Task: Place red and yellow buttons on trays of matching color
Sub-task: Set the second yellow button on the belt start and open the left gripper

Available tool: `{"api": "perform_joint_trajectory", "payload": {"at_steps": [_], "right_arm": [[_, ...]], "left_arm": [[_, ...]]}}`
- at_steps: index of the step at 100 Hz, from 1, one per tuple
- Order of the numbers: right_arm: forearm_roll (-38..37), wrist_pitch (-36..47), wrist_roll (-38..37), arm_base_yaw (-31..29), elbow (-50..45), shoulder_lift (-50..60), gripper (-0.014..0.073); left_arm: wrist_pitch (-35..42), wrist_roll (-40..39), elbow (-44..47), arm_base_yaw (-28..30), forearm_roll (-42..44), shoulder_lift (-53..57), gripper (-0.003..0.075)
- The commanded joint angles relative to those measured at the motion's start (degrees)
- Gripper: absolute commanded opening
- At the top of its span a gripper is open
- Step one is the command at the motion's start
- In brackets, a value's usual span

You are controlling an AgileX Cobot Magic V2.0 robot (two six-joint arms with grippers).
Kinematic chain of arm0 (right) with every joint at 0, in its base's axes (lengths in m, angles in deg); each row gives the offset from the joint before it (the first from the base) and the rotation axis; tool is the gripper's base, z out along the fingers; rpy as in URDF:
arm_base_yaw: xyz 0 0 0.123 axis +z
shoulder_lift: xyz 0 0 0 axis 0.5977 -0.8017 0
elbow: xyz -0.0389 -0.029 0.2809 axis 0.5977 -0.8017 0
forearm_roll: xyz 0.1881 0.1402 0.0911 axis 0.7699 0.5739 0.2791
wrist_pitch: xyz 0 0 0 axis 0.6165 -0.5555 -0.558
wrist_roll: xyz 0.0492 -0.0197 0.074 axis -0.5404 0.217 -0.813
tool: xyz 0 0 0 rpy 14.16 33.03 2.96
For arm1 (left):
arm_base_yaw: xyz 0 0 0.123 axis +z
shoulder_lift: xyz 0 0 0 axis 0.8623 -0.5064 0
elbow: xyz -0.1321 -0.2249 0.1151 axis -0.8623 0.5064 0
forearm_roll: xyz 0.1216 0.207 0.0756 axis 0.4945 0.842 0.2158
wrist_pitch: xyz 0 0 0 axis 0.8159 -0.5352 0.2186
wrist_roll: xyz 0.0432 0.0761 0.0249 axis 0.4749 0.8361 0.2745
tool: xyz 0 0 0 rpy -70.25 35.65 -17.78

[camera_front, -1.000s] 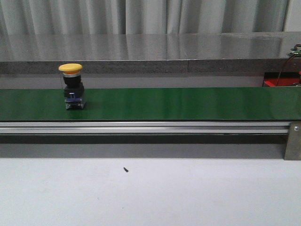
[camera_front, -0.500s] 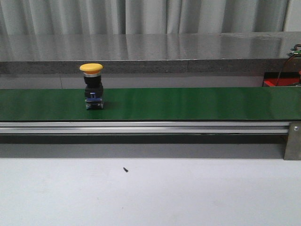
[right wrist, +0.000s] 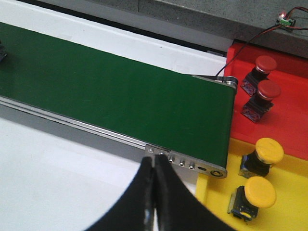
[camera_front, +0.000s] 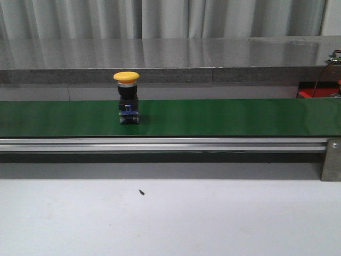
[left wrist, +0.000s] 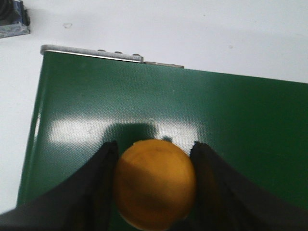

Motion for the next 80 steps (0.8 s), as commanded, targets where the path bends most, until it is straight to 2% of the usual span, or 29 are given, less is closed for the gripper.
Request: {"api": "perform_joint_trajectory", "payload": {"at_steps": [1,6,16,21,26,52,65,80], "right_arm": [[1.2,3.8,0.1,-0.1,1.3,0.1,-0.0068],[1.2,3.8,0.1,-0.1,1.3,0.1,-0.0068],[1.2,3.8,0.1,-0.1,1.3,0.1,-0.0068],[1.2,3.8,0.1,-0.1,1.3,0.1,-0.0068],[1.2,3.8,0.1,-0.1,1.3,0.1,-0.0068],[1.2,3.8,0.1,-0.1,1.3,0.1,-0.0068],[1.2,3.8,0.1,-0.1,1.3,0.1,-0.0068],[0.3,4.9,0.2,-0.1,1.3,0.1,-0.0068]], "left_arm": [[3.0,0.1,-1.4,-0.4,-0.9,2.6,0.0216],[3.1,0.3,-1.5,-0.4,-0.9,2.6,0.0304],[3.3,0.2,-1.5,-0.4,-1.3,3.0,0.0539],[3.3,0.4,-1.5,-0.5,-1.4,3.4,0.0621],[3.3,1.4,-1.5,-0.5,-2.0,4.0,0.0668],[3.2,3.3,-1.5,-1.2,-5.9,9.6,0.0672],[4.6,5.4,-0.9,-4.0,-6.4,14.5,0.0672],[9.7,6.0,3.9,-9.4,-6.4,22.7,0.0671]]}}
